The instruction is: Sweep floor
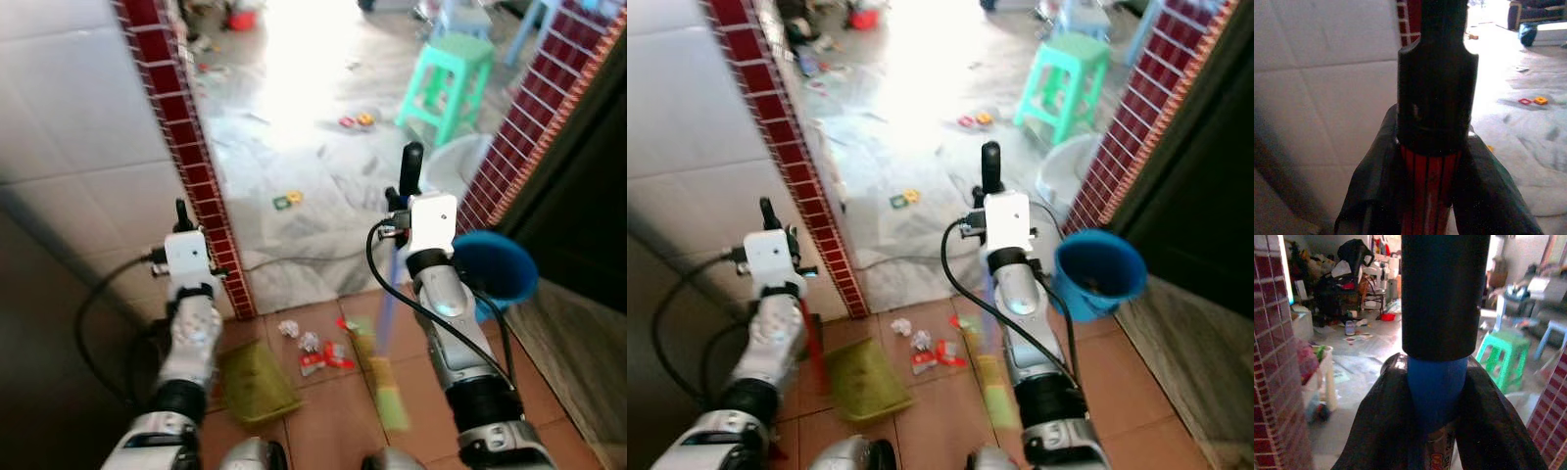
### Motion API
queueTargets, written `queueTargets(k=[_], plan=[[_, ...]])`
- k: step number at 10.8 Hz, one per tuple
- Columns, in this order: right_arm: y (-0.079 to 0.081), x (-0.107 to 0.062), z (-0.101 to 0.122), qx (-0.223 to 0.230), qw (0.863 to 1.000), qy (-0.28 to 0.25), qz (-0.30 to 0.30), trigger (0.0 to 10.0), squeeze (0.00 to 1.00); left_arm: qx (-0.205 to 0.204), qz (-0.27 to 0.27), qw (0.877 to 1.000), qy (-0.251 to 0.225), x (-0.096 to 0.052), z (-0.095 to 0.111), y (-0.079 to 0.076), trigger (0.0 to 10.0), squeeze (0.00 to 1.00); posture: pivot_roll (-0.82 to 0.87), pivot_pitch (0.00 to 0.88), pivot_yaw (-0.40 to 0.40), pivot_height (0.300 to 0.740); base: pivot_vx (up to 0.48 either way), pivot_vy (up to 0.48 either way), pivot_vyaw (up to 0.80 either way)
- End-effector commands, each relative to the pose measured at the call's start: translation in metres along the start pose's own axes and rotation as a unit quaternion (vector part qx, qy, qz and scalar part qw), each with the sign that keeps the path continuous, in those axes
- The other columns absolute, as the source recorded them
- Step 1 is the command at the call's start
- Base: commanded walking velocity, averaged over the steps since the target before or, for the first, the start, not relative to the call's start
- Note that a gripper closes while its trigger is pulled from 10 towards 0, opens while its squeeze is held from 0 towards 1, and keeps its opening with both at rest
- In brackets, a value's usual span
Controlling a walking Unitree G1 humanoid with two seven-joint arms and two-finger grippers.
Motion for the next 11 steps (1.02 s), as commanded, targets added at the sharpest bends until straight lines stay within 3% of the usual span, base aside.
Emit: queueTargets(k=[1,3,5,9,11], plan=[[-0.001,0.001,0.009,0.012,1.0,-0.015,-0.001,10.0,0.0,-0.003,-0.008,1.0,-0.009,0.005,0.005,-0.005,10.0,0.0,-0.09,0.109,0.065,0.74,0.0,0.0,0.0],[-0.004,0.002,0.009,0.013,1.0,-0.008,-0.005,10.0,0.0,0.002,-0.056,0.998,0.04,-0.002,-0.013,-0.023,10.0,0.0,-0.1,0.111,0.075,0.74,0.0,0.0,0.0],[-0.008,0.004,0.011,0.015,1.0,-0.007,-0.006,10.0,0.0,-0.02,-0.102,0.992,0.069,-0.01,-0.021,-0.038,10.0,0.0,-0.11,0.105,0.081,0.74,0.0,0.0,0.0],[0.004,0.013,0.014,0.145,0.988,0.027,0.055,10.0,0.0,-0.047,-0.16,0.982,0.093,-0.014,-0.023,-0.059,10.0,0.0,-0.13,0.068,0.074,0.74,0.0,0.0,0.0],[0.005,0.022,0.035,0.194,0.977,0.009,0.089,10.0,0.0,-0.075,-0.17,0.977,0.108,-0.012,-0.021,-0.065,10.0,0.0,-0.15,0.043,0.061,0.74,0.0,0.0,0.0]])
Point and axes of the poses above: a point about 5 cm out from each wrist's last joint towards the gripper, its own x axis pointing out of the wrist towards the gripper, its own z axis along the axis of the wrist's last joint, y = z × x, the point moved 1 cm from there along x, pointing out of the wrist towards the gripper
